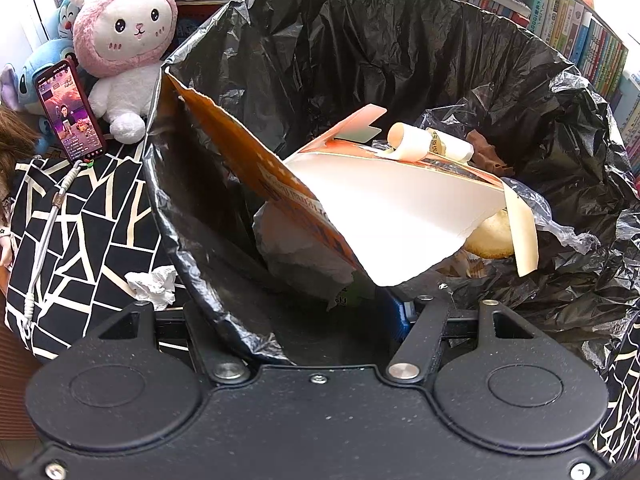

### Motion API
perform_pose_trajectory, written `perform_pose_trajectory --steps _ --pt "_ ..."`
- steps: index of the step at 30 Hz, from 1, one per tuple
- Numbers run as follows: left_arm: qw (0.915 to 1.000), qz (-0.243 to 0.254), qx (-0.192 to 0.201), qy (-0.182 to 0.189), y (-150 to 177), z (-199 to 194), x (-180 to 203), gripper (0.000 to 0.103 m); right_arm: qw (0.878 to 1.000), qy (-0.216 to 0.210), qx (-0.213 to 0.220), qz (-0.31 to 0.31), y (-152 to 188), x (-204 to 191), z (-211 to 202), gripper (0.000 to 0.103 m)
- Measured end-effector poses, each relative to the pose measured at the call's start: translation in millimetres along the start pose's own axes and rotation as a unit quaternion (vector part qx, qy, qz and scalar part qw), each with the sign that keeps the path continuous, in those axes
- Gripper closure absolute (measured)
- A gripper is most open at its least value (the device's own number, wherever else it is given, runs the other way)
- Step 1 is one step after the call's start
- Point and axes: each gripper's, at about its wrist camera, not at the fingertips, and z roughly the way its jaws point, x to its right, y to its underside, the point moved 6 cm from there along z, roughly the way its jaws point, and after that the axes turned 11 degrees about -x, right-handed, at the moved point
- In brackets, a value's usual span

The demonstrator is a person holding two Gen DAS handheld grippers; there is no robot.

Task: Collect trash

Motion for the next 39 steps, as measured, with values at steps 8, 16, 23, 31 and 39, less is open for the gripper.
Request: perform_pose_trajectory --steps 8,16,23,31,39 --pt "1.0000 0.002 -0.001 0.000 0 0 0 0.040 0.998 -0.041 -0.024 -0.043 -14 -55 40 0.065" --pt "1.0000 0.003 0.000 0.000 1 1 2 0.040 0.999 -0.038 -0.009 -0.028 -8 -62 36 0.026" --pt "1.0000 0.003 0.000 0.000 1 1 1 0.039 1.000 -0.012 0.021 0.010 -4 -38 14 0.001" --pt "1.0000 0.005 -0.001 0.000 1 1 2 0.039 0.997 0.037 0.051 0.047 13 -9 -9 0.000" --pt "1.0000 0.006 -0.002 -0.002 2 2 2 0.039 0.990 0.086 0.077 0.077 41 23 -25 0.000"
